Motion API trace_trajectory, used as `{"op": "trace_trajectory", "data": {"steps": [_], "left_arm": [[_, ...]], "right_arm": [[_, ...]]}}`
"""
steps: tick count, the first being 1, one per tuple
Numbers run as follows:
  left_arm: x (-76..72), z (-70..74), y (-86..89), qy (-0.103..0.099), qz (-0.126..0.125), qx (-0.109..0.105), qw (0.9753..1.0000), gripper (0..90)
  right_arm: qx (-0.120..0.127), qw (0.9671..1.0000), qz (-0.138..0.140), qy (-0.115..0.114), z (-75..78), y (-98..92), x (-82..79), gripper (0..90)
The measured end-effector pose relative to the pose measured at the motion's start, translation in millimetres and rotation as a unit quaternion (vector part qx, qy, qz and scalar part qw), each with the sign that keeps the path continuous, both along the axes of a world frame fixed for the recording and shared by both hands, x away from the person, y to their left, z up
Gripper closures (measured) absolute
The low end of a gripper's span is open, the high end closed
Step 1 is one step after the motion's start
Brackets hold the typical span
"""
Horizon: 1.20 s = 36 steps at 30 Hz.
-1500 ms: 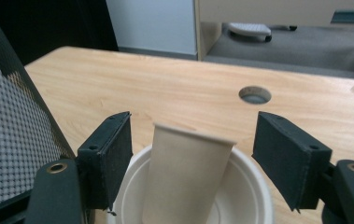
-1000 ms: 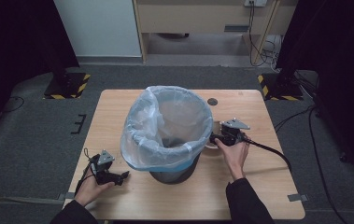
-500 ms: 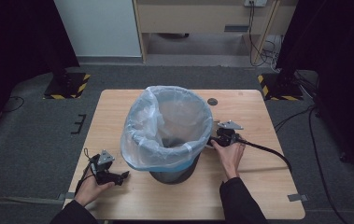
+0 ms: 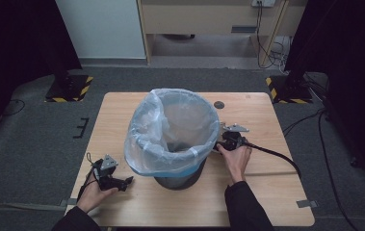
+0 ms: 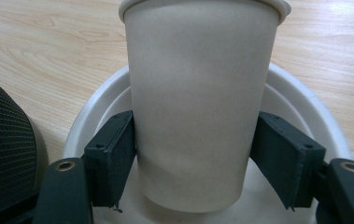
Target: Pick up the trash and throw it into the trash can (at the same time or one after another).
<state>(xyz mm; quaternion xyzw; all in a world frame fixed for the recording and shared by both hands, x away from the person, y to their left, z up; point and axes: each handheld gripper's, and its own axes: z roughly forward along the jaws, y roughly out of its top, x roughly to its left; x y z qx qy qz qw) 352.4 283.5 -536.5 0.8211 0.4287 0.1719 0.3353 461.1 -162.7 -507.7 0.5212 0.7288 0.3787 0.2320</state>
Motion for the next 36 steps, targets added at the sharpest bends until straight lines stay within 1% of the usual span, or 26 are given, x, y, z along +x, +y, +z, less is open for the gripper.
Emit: {"op": "trace_trajectory", "data": {"steps": [3, 7, 8, 9, 10, 11, 13, 14, 15, 16, 17, 19, 20, 22, 23, 24, 25, 26, 28, 30, 31, 34, 35, 36], "left_arm": [[0.0, 0.0, 0.0, 0.000, 0.000, 0.000, 1.0000, 0.0], [0.0, 0.0, 0.0, 0.000, 0.000, 0.000, 1.0000, 0.0], [0.0, 0.0, 0.0, 0.000, 0.000, 0.000, 1.0000, 0.0], [0.0, 0.1, 0.0, 0.000, 0.000, 0.001, 1.0000, 0.0], [0.0, 0.1, 0.0, 0.000, 0.000, 0.001, 1.0000, 0.0], [0.0, 0.0, -0.1, 0.000, 0.000, 0.000, 1.0000, 0.0], [0.0, 0.0, -0.1, 0.000, 0.000, 0.000, 1.0000, 0.0], [0.0, 0.0, -0.1, 0.000, 0.000, 0.000, 1.0000, 0.0], [0.0, 0.0, -0.1, 0.000, 0.000, 0.000, 1.0000, 0.0], [0.0, 0.0, -0.1, 0.000, 0.000, 0.000, 1.0000, 0.0], [0.0, 0.0, 0.0, 0.000, 0.000, 0.000, 1.0000, 0.0], [-0.1, 0.1, 0.0, 0.000, 0.000, 0.001, 1.0000, 0.0], [-0.1, 0.1, 0.0, 0.000, 0.000, 0.001, 1.0000, 0.0], [0.0, 0.0, -0.1, 0.000, 0.000, 0.000, 1.0000, 0.0], [0.0, 0.0, -0.1, 0.000, 0.000, 0.000, 1.0000, 0.0], [0.0, 0.0, -0.1, 0.000, 0.000, 0.000, 1.0000, 0.0], [0.0, 0.0, -0.1, 0.000, 0.000, 0.000, 1.0000, 0.0], [0.0, 0.0, -0.1, 0.000, 0.000, 0.000, 1.0000, 0.0], [0.0, 0.0, -0.1, 0.000, 0.000, 0.000, 1.0000, 0.0], [0.0, 0.0, -0.1, 0.000, 0.000, 0.000, 1.0000, 0.0], [0.0, 0.0, -0.1, 0.000, 0.000, 0.000, 1.0000, 0.0], [-0.1, 0.1, -0.1, 0.000, 0.001, 0.000, 1.0000, 0.0], [-0.1, 0.1, -0.1, 0.000, 0.001, 0.000, 1.0000, 0.0], [-0.1, 0.1, -0.1, 0.000, 0.000, 0.001, 1.0000, 0.0]], "right_arm": [[0.014, 0.9999, 0.003, -0.010, 8.5, -4.0, -1.9, 31.7], [0.039, 0.9989, 0.002, -0.026, 25.6, -13.8, -6.0, 31.6], [0.039, 0.9989, 0.002, -0.026, 25.6, -13.8, -6.0, 31.6], [0.044, 0.9986, 0.002, -0.030, 30.3, -17.2, -7.3, 31.6], [0.054, 0.9978, 0.002, -0.038, 39.9, -24.7, -10.0, 31.6], [0.057, 0.9975, 0.002, -0.041, 43.6, -28.0, -11.2, 31.5], [0.074, 0.9960, -0.001, -0.051, 54.8, -37.8, -15.2, 31.5], [0.080, 0.9953, -0.001, -0.055, 58.4, -41.1, -16.7, 31.6], [0.092, 0.9938, -0.001, -0.061, 64.4, -46.5, -19.6, 31.6], [0.092, 0.9938, -0.001, -0.061, 64.4, -46.5, -19.6, 31.6], [0.106, 0.9920, -0.002, -0.070, 73.0, -54.6, -24.8, 31.5], [0.112, 0.9903, 0.000, -0.082, 80.8, -61.0, -30.8, 31.6], [0.112, 0.9903, 0.000, -0.082, 80.8, -61.0, -30.8, 31.6], [0.126, 0.9874, 0.004, -0.096, 89.2, -65.4, -37.6, 31.6], [0.133, 0.9852, 0.010, -0.108, 94.7, -66.8, -42.2, 31.6], [0.138, 0.9840, 0.012, -0.113, 97.3, -67.0, -44.8, 31.6], [0.141, 0.9828, 0.015, -0.118, 99.6, -67.2, -46.4, 31.6], [0.142, 0.9827, 0.017, -0.118, 101.9, -67.5, -47.4, 31.6], [0.148, 0.9799, 0.017, -0.132, 108.6, -67.9, -50.4, 31.7], [0.152, 0.9780, 0.019, -0.142, 114.4, -68.3, -53.0, 31.7], [0.152, 0.9780, 0.019, -0.142, 114.4, -68.3, -53.0, 31.7], [0.158, 0.9733, 0.023, -0.164, 128.2, -71.0, -59.4, 31.6], [0.164, 0.9706, 0.027, -0.174, 135.2, -72.8, -63.2, 31.7], [0.167, 0.9688, 0.027, -0.181, 139.3, -73.9, -65.4, 31.7]]}}
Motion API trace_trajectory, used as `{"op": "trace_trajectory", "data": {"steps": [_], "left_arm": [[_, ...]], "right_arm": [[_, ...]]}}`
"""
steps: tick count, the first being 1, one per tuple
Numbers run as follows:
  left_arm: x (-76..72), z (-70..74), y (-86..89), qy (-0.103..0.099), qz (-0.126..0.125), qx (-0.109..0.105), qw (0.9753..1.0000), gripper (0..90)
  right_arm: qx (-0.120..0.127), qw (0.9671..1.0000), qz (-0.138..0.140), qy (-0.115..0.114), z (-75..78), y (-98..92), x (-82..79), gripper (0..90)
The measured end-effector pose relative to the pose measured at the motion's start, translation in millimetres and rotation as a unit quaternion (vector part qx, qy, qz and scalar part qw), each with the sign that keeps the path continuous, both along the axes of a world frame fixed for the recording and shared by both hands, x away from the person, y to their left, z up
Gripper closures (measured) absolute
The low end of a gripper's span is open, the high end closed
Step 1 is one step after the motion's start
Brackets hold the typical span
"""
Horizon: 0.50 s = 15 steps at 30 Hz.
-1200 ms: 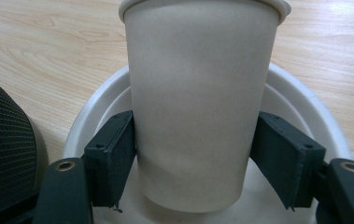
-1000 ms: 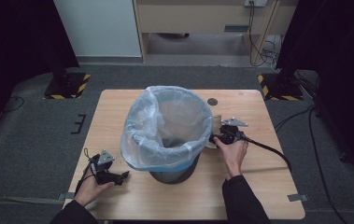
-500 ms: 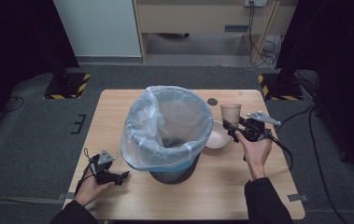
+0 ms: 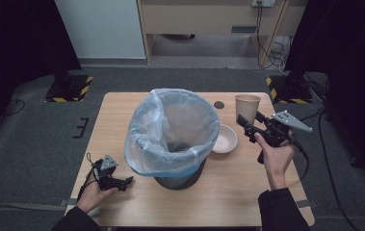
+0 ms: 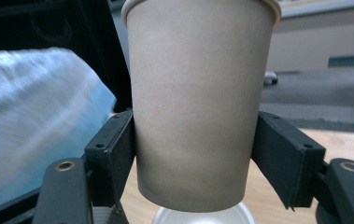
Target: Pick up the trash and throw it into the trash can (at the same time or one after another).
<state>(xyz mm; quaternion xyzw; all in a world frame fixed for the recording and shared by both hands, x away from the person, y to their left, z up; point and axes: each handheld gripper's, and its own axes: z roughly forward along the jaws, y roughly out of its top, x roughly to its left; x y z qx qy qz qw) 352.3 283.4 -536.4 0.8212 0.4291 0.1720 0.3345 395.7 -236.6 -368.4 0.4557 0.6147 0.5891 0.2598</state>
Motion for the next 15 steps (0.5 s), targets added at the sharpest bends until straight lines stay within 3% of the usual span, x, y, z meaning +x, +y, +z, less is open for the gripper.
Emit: {"op": "trace_trajectory", "data": {"steps": [6, 15], "left_arm": [[0.0, 0.0, 0.0, 0.000, 0.000, 0.000, 1.0000, 0.0], [0.0, -0.1, 0.0, 0.000, 0.000, -0.001, 1.0000, 0.0]], "right_arm": [[0.018, 0.9993, 0.009, -0.031, 22.3, -8.0, -12.0, 31.6], [0.032, 0.9976, 0.024, -0.056, 39.2, -11.6, -23.4, 31.7]]}}
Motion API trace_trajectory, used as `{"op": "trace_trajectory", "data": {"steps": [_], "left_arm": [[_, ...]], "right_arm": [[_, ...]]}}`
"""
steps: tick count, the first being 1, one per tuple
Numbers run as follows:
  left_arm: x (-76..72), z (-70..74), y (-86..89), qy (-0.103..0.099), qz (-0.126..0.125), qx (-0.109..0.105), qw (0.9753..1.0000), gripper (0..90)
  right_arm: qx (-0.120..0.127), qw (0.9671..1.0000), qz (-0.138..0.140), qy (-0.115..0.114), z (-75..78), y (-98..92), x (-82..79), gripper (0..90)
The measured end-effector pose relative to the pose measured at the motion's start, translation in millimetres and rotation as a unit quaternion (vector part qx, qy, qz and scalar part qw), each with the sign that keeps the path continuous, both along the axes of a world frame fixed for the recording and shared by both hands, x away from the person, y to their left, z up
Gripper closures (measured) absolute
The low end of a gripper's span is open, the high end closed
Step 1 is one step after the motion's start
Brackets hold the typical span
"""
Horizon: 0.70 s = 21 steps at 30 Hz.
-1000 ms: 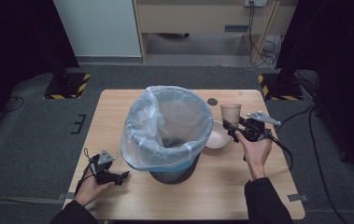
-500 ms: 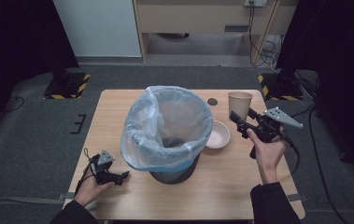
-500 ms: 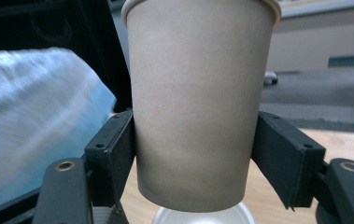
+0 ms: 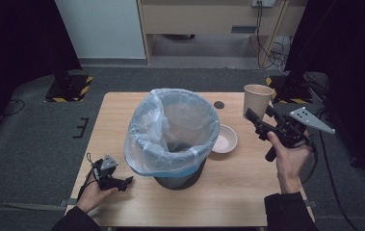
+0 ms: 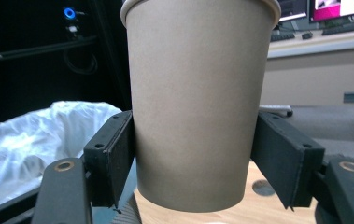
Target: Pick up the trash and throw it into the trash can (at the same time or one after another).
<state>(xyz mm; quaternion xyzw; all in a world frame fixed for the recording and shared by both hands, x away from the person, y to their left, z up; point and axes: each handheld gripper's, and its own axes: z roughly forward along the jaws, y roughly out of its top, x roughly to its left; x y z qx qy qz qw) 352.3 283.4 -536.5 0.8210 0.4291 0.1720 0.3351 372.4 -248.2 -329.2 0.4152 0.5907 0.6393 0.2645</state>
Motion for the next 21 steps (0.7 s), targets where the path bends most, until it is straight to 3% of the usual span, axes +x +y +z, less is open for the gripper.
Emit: {"op": "trace_trajectory", "data": {"steps": [12, 21], "left_arm": [[0.0, 0.0, 0.0, 0.000, 0.000, 0.000, 1.0000, 0.0], [0.0, 0.1, 0.0, 0.000, 0.000, 0.000, 1.0000, 0.0]], "right_arm": [[0.012, 0.9986, 0.037, -0.036, 23.1, 9.2, -15.8, 31.7], [0.014, 0.9955, 0.075, -0.057, 35.2, 23.9, -25.7, 31.7]]}}
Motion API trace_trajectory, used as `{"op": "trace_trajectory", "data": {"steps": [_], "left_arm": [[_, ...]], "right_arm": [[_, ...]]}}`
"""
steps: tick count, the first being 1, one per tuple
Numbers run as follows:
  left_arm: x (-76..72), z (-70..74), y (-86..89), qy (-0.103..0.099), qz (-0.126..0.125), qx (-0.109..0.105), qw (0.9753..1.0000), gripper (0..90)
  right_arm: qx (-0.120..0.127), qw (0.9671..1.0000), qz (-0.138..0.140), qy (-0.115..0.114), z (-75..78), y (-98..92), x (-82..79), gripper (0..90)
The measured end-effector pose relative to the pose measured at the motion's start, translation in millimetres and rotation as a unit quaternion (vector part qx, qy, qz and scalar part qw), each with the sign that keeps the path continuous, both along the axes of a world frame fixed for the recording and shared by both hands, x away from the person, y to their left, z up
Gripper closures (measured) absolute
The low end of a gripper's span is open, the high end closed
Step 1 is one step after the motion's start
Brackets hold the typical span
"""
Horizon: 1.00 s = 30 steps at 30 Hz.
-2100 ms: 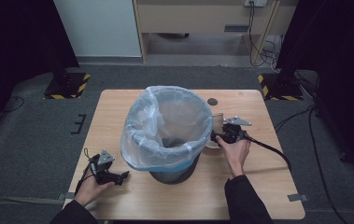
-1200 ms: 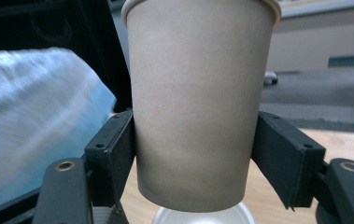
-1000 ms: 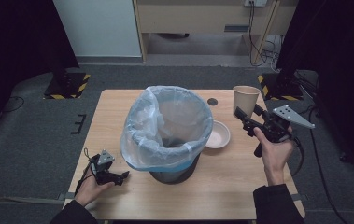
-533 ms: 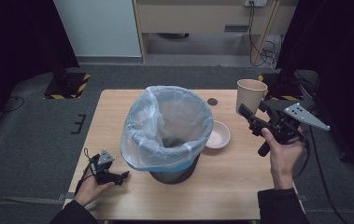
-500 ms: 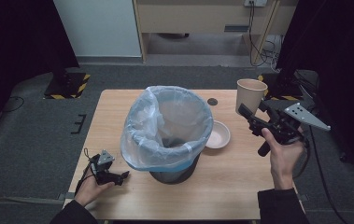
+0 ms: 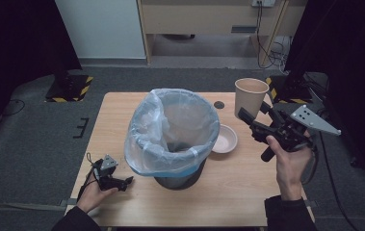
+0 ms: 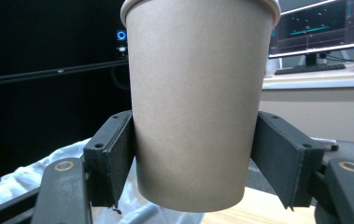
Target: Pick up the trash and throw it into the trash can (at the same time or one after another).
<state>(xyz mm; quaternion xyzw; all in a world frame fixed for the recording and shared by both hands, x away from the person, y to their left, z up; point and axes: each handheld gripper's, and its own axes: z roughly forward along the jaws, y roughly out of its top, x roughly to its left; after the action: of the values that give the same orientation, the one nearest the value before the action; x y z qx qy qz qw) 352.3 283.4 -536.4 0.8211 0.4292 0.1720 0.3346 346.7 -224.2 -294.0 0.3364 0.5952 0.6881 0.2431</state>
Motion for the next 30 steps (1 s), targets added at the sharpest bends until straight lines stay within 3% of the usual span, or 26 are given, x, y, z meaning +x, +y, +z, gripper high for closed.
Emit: {"op": "trace_trajectory", "data": {"steps": [14, 23, 30], "left_arm": [[0.0, 0.0, 0.0, 0.000, 0.000, 0.000, 1.0000, 0.0], [0.0, 0.0, 0.0, 0.000, 0.000, 0.000, 1.0000, 0.0], [0.0, 0.0, 0.0, 0.000, 0.000, 0.000, 1.0000, 0.0]], "right_arm": [[-0.016, 0.9987, 0.048, -0.001, 0.7, 31.8, 0.2, 31.6], [-0.032, 0.9959, 0.085, -0.002, 2.4, 62.5, 4.0, 31.7], [-0.037, 0.9948, 0.095, 0.003, 5.9, 80.0, 10.3, 31.6]]}}
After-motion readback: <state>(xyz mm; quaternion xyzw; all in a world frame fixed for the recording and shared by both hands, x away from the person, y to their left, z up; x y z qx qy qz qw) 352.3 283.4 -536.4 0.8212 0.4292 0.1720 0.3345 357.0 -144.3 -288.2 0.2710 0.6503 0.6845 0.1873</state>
